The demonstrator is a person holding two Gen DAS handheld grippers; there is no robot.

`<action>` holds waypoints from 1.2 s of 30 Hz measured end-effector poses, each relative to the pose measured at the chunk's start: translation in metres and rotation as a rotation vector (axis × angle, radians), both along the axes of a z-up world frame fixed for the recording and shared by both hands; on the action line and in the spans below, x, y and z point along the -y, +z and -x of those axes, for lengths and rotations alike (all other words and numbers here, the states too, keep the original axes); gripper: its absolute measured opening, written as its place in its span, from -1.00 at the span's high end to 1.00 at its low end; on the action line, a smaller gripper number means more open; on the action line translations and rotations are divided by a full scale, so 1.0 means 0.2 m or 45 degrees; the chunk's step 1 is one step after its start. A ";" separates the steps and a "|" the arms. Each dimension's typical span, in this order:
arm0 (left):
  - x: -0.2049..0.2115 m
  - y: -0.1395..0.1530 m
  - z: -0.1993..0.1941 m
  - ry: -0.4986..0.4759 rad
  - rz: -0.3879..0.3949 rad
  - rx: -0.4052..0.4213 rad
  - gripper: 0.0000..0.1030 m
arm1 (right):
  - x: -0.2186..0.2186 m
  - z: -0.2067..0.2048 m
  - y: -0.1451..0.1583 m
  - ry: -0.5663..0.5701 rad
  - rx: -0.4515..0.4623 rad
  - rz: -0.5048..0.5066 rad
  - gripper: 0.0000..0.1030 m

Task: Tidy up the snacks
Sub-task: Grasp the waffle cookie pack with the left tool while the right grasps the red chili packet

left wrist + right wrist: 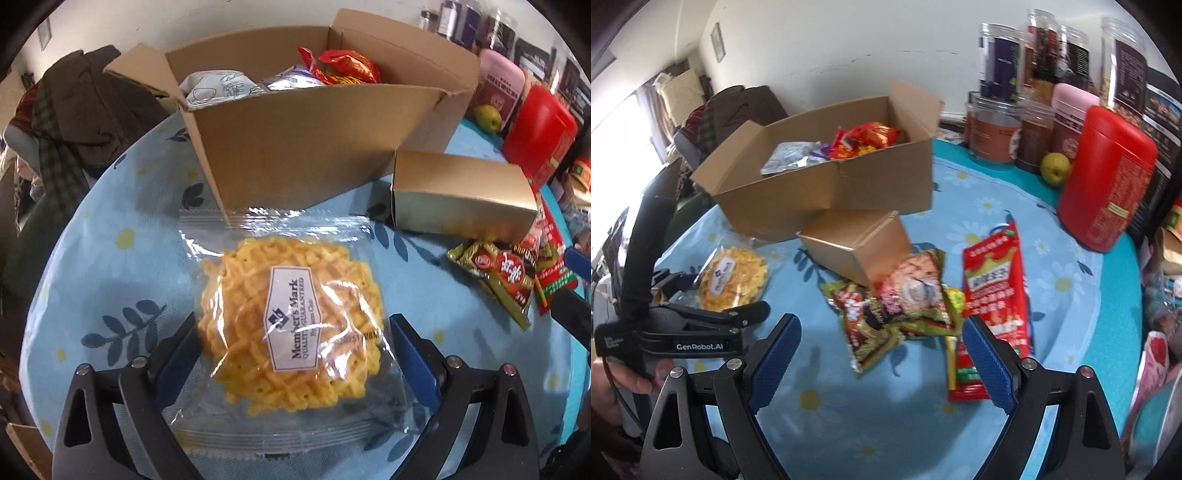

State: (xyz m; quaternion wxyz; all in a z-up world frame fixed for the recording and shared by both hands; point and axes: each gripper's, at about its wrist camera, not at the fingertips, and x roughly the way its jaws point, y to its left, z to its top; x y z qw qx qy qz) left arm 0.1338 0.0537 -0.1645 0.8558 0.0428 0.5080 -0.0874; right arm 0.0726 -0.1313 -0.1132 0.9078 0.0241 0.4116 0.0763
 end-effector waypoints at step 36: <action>0.22 0.04 0.07 -0.145 0.107 -0.040 -0.63 | 0.22 -0.02 -0.05 -0.141 -0.010 0.113 0.64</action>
